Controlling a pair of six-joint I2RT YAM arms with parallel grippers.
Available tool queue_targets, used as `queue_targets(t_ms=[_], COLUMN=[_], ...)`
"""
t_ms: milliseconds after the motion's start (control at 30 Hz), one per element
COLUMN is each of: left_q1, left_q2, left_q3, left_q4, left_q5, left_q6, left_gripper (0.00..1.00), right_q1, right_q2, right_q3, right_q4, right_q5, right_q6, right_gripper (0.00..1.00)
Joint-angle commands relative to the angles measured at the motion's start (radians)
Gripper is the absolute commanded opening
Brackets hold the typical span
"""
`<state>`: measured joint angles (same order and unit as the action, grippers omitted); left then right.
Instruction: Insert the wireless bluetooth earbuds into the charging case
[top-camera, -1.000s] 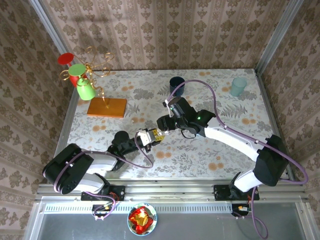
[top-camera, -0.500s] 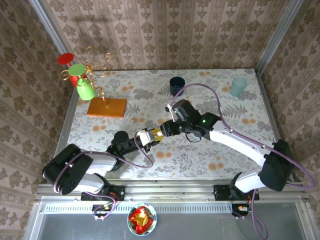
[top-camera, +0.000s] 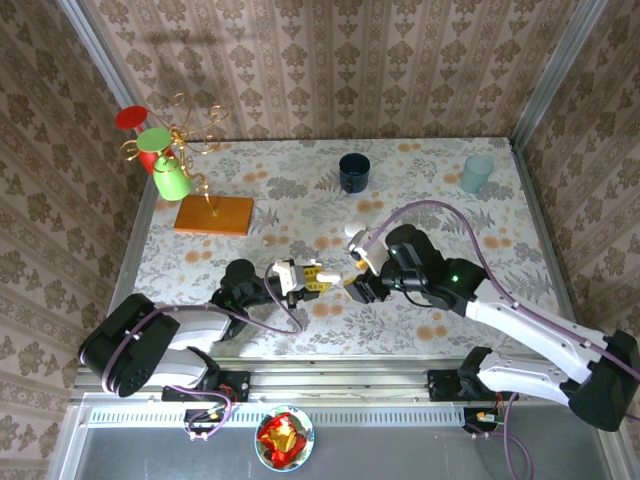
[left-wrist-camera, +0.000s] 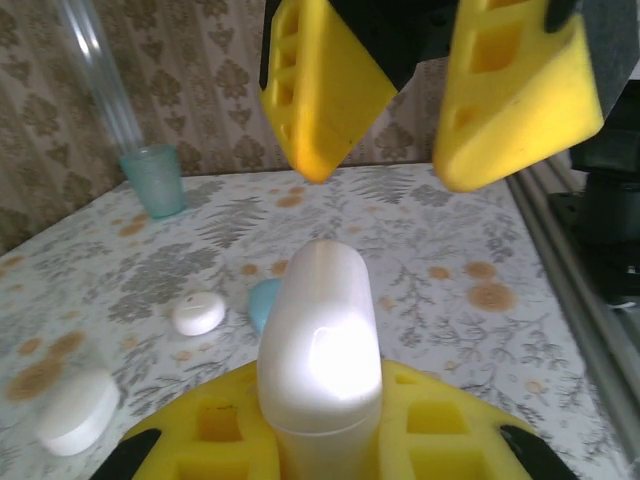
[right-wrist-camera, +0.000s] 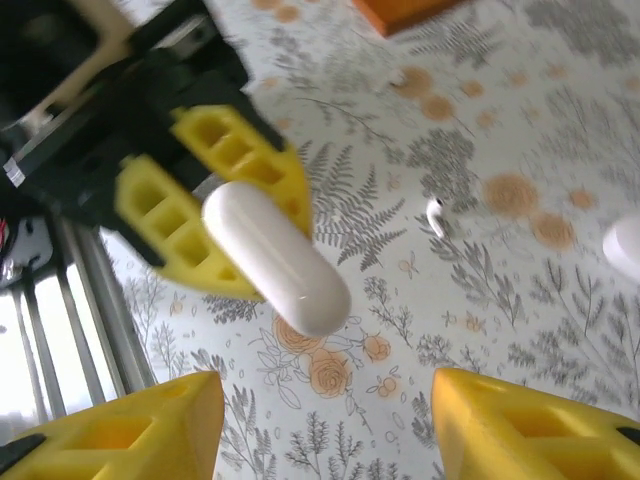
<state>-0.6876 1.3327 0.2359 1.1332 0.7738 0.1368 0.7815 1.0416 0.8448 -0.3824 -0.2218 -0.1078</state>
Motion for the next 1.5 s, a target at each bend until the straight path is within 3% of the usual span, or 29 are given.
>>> queue_targets(t_ms=[0, 133, 333, 533, 867, 900, 1133, 1267, 1467], left_q1=[-0.001, -0.001, -0.001, 0.003, 0.008, 0.01, 0.043, 0.071, 0.082], left_q2=[-0.031, -0.053, -0.042, -0.026, -0.015, -0.015, -0.045, -0.109, -0.231], left_q3=[0.032, 0.041, 0.043, 0.049, 0.054, 0.054, 0.02, 0.005, 0.016], left_q4=[-0.019, -0.04, -0.018, -0.001, -0.001, 0.0, 0.069, 0.029, -0.218], left_q5=[0.104, 0.145, 0.17, 0.172, 0.143, 0.134, 0.032, -0.06, -0.167], left_q6=[-0.036, -0.045, -0.049, -0.067, -0.083, -0.092, -0.146, -0.153, -0.053], left_gripper=[0.0, 0.0, 0.0, 0.0, 0.02, 0.07, 0.76, 0.86, 0.94], right_q1=[0.003, 0.003, 0.003, 0.003, -0.001, -0.003, -0.049, -0.106, -0.216], right_q2=[-0.035, -0.012, 0.063, 0.112, 0.121, 0.119, 0.101, 0.111, 0.122], right_q3=[-0.041, -0.018, 0.017, 0.029, 0.014, 0.011, -0.028, -0.056, -0.102], right_q4=[0.057, 0.013, 0.03, 0.063, 0.08, 0.083, 0.143, 0.213, 0.27], right_q5=[-0.103, -0.142, -0.215, -0.232, -0.211, -0.198, -0.113, -0.023, 0.157], right_q6=[-0.332, -0.44, -0.472, -0.456, -0.435, -0.425, -0.27, -0.108, 0.229], right_gripper=[0.55, 0.55, 0.55, 0.36, 0.2, 0.19, 0.17, 0.19, 0.19])
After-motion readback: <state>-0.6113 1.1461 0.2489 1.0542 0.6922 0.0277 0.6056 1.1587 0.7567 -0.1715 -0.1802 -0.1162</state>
